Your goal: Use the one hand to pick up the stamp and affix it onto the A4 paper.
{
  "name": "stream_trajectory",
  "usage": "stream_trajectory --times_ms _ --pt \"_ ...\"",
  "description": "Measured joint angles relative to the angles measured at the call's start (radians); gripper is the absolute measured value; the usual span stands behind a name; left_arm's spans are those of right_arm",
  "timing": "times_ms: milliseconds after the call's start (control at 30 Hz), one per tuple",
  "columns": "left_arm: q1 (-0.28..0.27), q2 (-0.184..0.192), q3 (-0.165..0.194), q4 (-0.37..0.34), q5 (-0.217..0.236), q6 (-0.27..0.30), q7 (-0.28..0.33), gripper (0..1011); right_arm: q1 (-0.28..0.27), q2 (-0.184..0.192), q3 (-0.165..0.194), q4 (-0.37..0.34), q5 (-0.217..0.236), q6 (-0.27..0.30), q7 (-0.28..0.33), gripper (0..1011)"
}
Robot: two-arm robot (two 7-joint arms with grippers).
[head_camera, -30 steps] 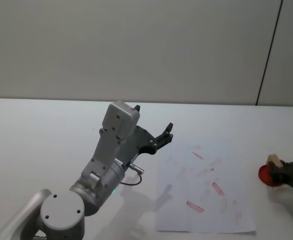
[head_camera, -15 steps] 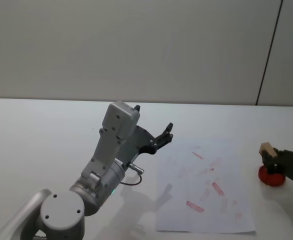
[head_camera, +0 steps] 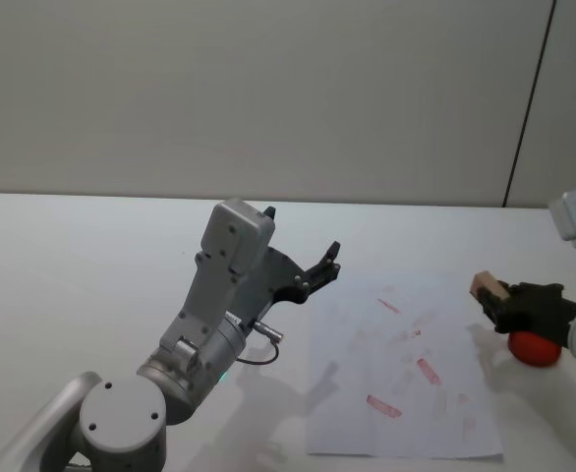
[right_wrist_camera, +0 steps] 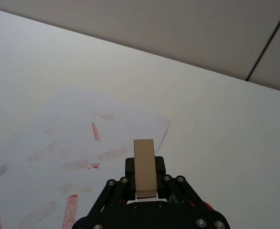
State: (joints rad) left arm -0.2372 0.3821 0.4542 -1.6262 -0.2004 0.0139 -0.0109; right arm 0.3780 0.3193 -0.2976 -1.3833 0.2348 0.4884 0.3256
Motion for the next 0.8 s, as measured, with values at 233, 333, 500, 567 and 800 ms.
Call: stream_trajectory --times_ms 233,333,500,567,800 --pt "0.0 0.0 0.0 0.0 0.0 0.0 0.0 1002 0.041 -0.006 -0.011 0.028 -0.036 0.011 0.116 217" --pt "0.0 0.0 0.0 0.0 0.0 0.0 0.0 1002 0.059 -0.009 -0.017 0.041 -0.056 0.016 0.172 217" --pt "0.0 0.0 0.0 0.0 0.0 0.0 0.0 1002 0.091 -0.015 -0.029 0.061 -0.096 0.026 0.273 217" --pt "0.0 0.0 0.0 0.0 0.0 0.0 0.0 1002 0.1 -0.017 -0.033 0.066 -0.108 0.027 0.299 217" --pt "0.0 0.0 0.0 0.0 0.0 0.0 0.0 1002 0.139 -0.027 -0.057 0.089 -0.174 0.033 0.419 217"
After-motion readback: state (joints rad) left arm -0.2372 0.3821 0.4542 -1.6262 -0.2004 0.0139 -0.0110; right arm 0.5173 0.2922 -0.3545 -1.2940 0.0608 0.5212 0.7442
